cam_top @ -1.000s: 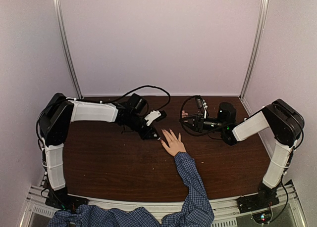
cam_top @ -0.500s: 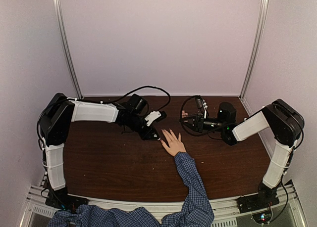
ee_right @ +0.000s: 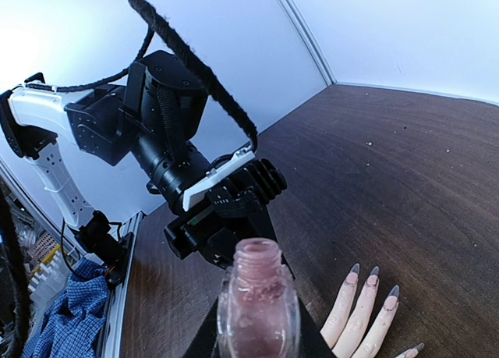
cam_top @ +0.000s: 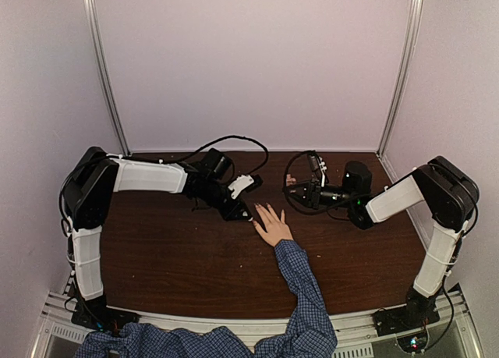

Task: Paint the nails
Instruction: Paint the nail with the hand.

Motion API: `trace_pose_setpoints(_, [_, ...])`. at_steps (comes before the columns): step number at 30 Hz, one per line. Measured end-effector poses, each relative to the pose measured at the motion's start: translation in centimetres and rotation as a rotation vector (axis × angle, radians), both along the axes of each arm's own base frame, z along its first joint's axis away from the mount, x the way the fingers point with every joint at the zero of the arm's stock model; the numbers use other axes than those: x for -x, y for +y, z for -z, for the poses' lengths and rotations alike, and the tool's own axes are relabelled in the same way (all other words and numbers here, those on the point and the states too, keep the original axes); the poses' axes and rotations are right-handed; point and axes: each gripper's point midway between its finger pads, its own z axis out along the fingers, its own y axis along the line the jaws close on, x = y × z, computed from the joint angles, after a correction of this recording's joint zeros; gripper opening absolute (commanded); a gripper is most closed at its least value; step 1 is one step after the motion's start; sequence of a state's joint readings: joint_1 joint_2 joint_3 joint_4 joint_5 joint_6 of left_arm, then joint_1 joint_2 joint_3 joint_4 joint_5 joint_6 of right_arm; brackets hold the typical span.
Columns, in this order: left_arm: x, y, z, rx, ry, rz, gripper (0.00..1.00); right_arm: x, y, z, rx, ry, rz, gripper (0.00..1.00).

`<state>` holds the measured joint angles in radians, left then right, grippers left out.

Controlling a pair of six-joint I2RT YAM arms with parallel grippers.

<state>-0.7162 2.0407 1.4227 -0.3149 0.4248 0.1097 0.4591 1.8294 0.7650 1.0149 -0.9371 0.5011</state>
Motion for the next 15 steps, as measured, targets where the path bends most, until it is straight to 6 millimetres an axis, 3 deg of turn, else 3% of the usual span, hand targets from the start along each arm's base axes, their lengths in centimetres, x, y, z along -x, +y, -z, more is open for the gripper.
trace_pose_setpoints(15, [-0.01,-0.03,0.07,0.002,0.011,-0.01,0.0,0.02,0.02,0.0,0.0,0.0,-0.001,0.0])
